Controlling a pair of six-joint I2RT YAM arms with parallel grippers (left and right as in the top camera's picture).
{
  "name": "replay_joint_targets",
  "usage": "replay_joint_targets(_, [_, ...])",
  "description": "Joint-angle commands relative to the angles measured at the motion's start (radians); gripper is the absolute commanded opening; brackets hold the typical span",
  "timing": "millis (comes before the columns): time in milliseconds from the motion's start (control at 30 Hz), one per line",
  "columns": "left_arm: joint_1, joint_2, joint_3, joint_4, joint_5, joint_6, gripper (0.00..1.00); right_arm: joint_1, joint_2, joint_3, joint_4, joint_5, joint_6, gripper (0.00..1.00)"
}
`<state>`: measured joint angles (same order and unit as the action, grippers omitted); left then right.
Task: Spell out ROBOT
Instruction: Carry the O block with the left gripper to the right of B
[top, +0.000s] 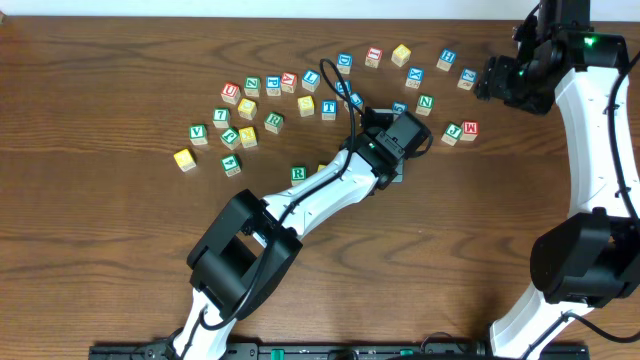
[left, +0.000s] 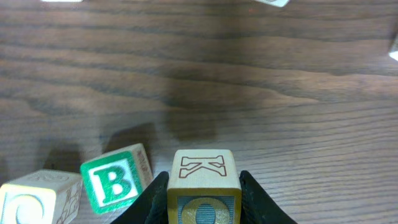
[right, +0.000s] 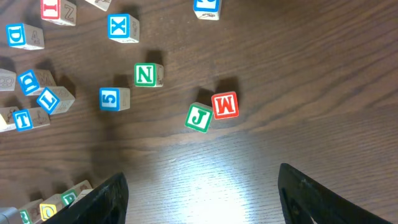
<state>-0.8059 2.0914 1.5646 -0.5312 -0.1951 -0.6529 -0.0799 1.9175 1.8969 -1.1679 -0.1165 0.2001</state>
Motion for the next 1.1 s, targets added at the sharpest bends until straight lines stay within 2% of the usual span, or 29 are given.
replay_joint_targets(0, [0.016, 0.019, 0.0, -0.018, -0.034, -0.069, 0.26, 0.01, 0.0, 0.005, -0.006, 0.001, 0.009, 0.72])
replay_joint_targets(467, [0.02, 0.054, -0.001, -0.006, 0.003, -0.093, 0.27, 0.01, 0.0, 0.005, -0.013, -0.023, 0.008, 0.71])
replay_joint_targets(633, [0.02, 0.054, -0.001, -0.006, 0.003, -0.094, 0.41, 0.01, 0.0, 0.005, -0.02, -0.024, 0.008, 0.71])
replay_joint_targets(733, [0.02, 0.054, -0.001, -0.006, 0.003, -0.093, 0.45, 0.01, 0.0, 0.005, -0.021, -0.025, 0.008, 0.71])
replay_joint_targets(867, [0.023, 0.048, 0.001, 0.003, 0.003, -0.092, 0.46, 0.011, 0.0, 0.005, -0.021, -0.024, 0.008, 0.72])
replay_joint_targets(1067, [0.064, -0.042, 0.071, -0.045, 0.053, 0.08, 0.5, 0.011, 0.0, 0.005, -0.021, -0.024, 0.008, 0.72])
